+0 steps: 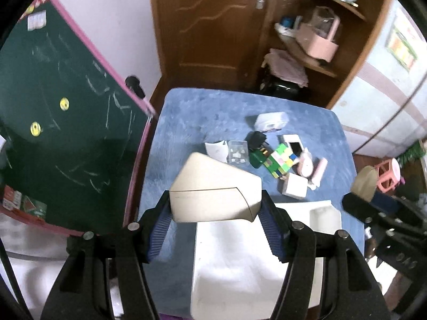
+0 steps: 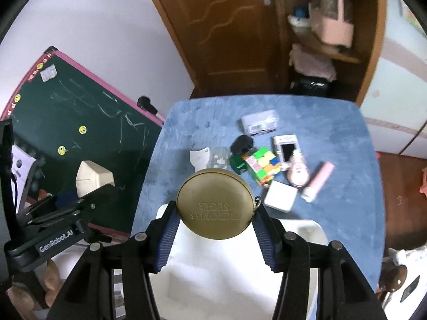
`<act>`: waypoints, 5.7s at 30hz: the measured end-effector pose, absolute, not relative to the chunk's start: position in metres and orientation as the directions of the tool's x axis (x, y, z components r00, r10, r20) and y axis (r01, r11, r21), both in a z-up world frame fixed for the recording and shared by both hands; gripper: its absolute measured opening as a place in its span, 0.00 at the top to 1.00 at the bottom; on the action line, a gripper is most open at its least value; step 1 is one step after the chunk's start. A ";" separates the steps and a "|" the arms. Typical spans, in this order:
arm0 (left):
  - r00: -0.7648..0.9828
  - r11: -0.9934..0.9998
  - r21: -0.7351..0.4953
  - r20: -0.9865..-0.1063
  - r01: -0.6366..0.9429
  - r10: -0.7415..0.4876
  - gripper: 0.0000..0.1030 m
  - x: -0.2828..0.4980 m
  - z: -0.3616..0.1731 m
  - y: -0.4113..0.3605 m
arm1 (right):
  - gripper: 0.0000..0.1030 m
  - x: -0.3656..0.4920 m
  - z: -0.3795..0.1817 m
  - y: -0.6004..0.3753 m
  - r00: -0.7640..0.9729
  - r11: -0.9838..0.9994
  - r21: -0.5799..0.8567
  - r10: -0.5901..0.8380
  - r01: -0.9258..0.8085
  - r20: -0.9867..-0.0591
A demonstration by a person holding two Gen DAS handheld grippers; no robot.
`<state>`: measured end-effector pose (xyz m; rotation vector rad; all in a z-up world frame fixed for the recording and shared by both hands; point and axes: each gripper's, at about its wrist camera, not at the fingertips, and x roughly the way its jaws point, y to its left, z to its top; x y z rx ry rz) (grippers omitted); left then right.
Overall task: Organize rigid objects
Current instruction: 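Carry the soap bar and gold tin into the white tray and release both, then move both tools back toward the remaining items on the table, then grasp the clear plastic box with the left tool while the right tool grasps the pink tape dispenser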
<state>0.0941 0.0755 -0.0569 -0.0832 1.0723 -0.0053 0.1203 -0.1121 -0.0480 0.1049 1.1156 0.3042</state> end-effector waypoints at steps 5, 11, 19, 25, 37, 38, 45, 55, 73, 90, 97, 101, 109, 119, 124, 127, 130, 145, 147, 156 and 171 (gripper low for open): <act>0.511 0.997 -0.054 -0.857 0.054 -0.074 0.36 0.075 -0.059 0.060 | 0.47 0.087 -0.040 -0.127 0.464 0.974 0.157 0.215 -0.162 -0.859; 0.489 0.990 -0.020 -0.868 0.143 -0.088 0.36 0.062 -0.102 0.041 | 0.47 0.060 -0.063 -0.148 0.450 0.990 0.114 0.138 -0.082 -0.882; 0.376 0.973 -0.031 -0.919 0.227 -0.117 0.36 0.053 -0.171 0.021 | 0.47 0.040 -0.122 -0.162 0.400 0.999 0.017 0.035 -0.048 -0.916; 0.310 0.960 -0.052 -0.941 0.274 -0.139 0.36 0.052 -0.210 0.010 | 0.46 0.036 -0.181 -0.162 0.302 0.998 -0.002 0.015 -0.057 -0.953; 0.264 0.926 0.079 -0.964 0.370 -0.023 0.35 0.050 -0.273 -0.013 | 0.46 0.035 -0.270 -0.142 0.152 0.986 -0.084 -0.063 -0.140 -0.986; 0.260 0.925 0.084 -0.966 0.371 -0.017 0.35 0.050 -0.276 -0.013 | 0.46 0.035 -0.274 -0.140 0.140 0.985 -0.090 -0.070 -0.147 -0.988; 0.206 0.937 0.025 -0.977 0.349 -0.051 0.30 0.055 -0.280 -0.005 | 0.36 0.033 -0.285 -0.133 0.080 0.981 -0.089 -0.076 -0.174 -0.994; 0.273 0.948 0.005 -0.958 0.317 -0.086 0.18 0.052 -0.237 0.005 | 0.31 0.024 -0.243 -0.119 0.180 0.967 -0.102 -0.060 -0.232 -0.982; 0.440 0.971 0.020 -0.893 0.238 -0.090 0.18 0.068 -0.147 0.036 | 0.31 0.047 -0.143 -0.141 0.390 0.982 -0.043 0.032 -0.183 -0.920; 0.583 0.952 0.092 -0.806 0.290 -0.100 0.18 0.119 -0.051 -0.003 | 0.31 0.093 -0.045 -0.175 0.559 0.990 -0.018 0.064 -0.139 -0.826; 0.607 0.937 0.132 -0.789 0.325 -0.099 0.18 0.152 -0.026 -0.023 | 0.31 0.124 -0.019 -0.189 0.599 0.986 -0.055 0.051 -0.158 -0.799; 0.609 0.933 0.162 -0.790 0.323 -0.073 0.18 0.179 -0.019 -0.033 | 0.31 0.146 -0.008 -0.194 0.613 0.980 -0.081 0.047 -0.181 -0.789; 0.561 0.930 0.191 -0.828 0.315 -0.020 0.18 0.239 -0.035 -0.046 | 0.31 0.203 -0.022 -0.206 0.581 0.978 -0.068 0.061 -0.198 -0.812; 0.444 0.904 0.241 -0.894 0.354 0.064 0.18 0.320 -0.102 -0.060 | 0.31 0.270 -0.111 -0.224 0.409 0.983 0.056 0.123 -0.172 -0.904; 0.376 0.875 0.279 -0.919 0.396 0.122 0.18 0.352 -0.152 -0.069 | 0.31 0.284 -0.167 -0.226 0.323 0.982 0.094 0.144 -0.166 -0.935; 0.308 0.871 0.261 -0.942 0.417 0.135 0.18 0.367 -0.183 -0.073 | 0.31 0.287 -0.196 -0.225 0.287 0.980 0.109 0.154 -0.166 -0.945; 0.267 0.857 0.266 -0.951 0.441 0.158 0.18 0.374 -0.212 -0.079 | 0.31 0.287 -0.220 -0.222 0.257 0.979 0.113 0.154 -0.169 -0.954; 0.190 0.827 0.288 -0.956 0.483 0.222 0.18 0.394 -0.273 -0.098 | 0.35 0.289 -0.285 -0.206 0.156 0.970 0.157 0.187 -0.184 -0.970; 0.181 0.828 0.287 -0.957 0.482 0.226 0.18 0.397 -0.279 -0.097 | 0.35 0.292 -0.287 -0.203 0.161 0.970 0.154 0.186 -0.188 -0.969; 0.159 0.839 0.271 -0.962 0.471 0.222 0.18 0.403 -0.290 -0.098 | 0.50 0.301 -0.300 -0.177 0.135 0.966 0.118 0.152 -0.231 -0.979; 0.193 0.843 0.267 -0.961 0.467 0.198 0.45 0.392 -0.286 -0.099 | 0.51 0.307 -0.303 -0.175 0.098 0.969 0.181 0.199 -0.169 -0.975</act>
